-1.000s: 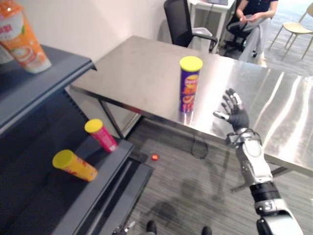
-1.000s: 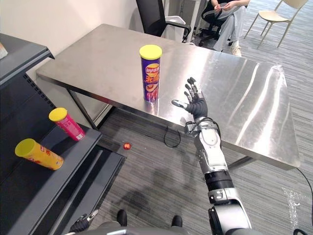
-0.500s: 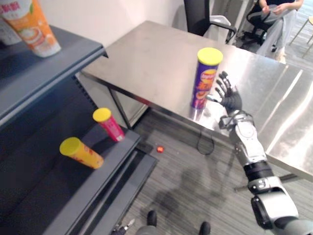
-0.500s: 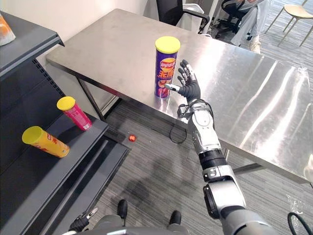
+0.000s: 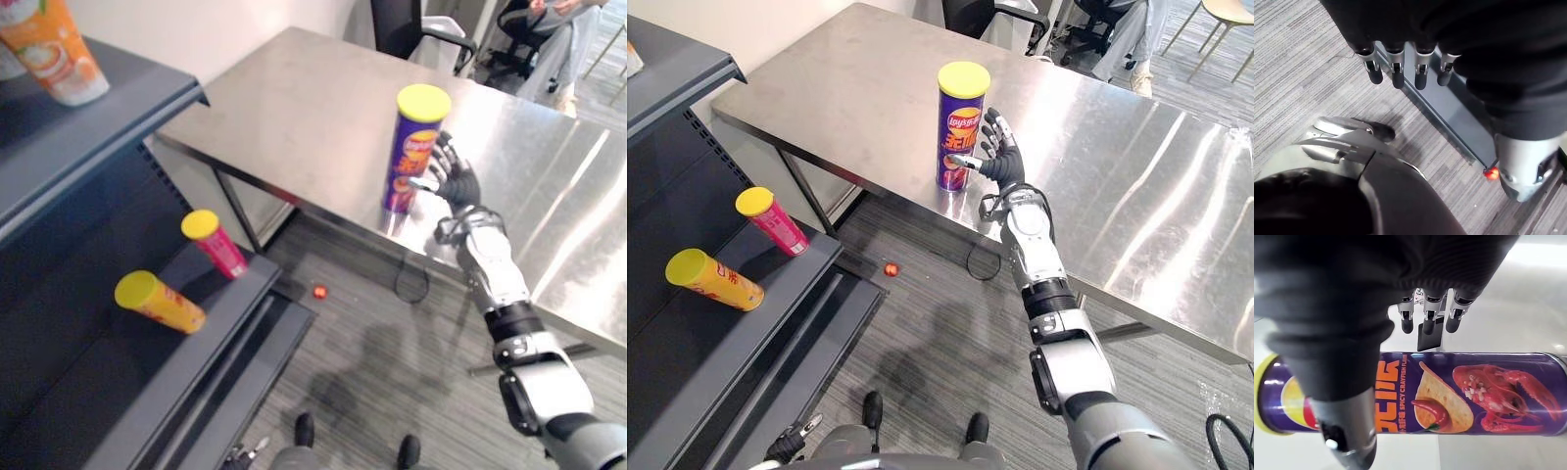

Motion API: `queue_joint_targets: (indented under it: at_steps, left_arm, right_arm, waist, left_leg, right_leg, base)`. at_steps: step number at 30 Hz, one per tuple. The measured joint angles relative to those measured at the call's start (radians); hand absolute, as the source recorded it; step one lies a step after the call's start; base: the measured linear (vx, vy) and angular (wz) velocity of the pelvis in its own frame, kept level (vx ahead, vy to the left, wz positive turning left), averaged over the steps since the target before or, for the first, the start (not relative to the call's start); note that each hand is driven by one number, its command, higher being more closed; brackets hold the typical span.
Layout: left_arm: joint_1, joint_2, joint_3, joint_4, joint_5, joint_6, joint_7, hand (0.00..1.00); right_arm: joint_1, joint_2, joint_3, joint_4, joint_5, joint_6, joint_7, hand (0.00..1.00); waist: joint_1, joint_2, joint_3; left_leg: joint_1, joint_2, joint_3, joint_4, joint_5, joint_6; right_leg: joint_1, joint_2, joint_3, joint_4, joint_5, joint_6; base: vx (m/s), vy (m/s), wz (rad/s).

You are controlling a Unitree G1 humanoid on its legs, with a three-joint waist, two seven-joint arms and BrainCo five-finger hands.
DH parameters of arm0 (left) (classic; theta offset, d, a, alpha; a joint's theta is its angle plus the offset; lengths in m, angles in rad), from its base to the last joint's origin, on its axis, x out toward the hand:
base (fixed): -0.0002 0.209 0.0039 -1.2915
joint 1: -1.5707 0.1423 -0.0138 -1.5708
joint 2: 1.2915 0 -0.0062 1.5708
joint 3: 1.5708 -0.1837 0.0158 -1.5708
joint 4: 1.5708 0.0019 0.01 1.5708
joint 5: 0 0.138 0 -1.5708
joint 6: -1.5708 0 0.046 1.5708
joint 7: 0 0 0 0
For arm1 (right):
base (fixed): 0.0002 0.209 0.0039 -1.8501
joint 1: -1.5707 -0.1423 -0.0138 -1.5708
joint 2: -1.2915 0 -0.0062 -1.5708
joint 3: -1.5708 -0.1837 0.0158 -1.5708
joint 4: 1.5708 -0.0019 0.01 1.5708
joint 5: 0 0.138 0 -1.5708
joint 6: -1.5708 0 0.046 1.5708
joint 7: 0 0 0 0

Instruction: Put the gum and the chips on the shelf.

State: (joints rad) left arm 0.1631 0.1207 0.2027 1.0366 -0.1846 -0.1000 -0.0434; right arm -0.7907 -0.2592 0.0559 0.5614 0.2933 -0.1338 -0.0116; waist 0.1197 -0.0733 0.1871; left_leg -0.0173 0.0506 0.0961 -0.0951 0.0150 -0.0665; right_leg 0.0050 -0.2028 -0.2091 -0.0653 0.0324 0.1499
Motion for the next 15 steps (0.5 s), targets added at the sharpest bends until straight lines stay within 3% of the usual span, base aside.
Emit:
queue_joint_targets:
  at_steps: [15]
  left_arm:
    - [0.000, 0.001, 0.000, -0.012, -0.010, -0.002, 0.004, 0.00]
  right_arm:
    - [-0.113, 0.000, -0.002, 0.072, 0.000, 0.006, -0.006, 0.00]
  waist:
    - [0.021, -0.010, 0.030]
  left_leg:
    - [-0.009, -0.001, -0.006, 0.000, 0.000, 0.000]
  right_leg:
    - [-0.004, -0.001, -0.006, -0.003, 0.000, 0.000]
  base:
    - [0.00, 0.000, 0.01]
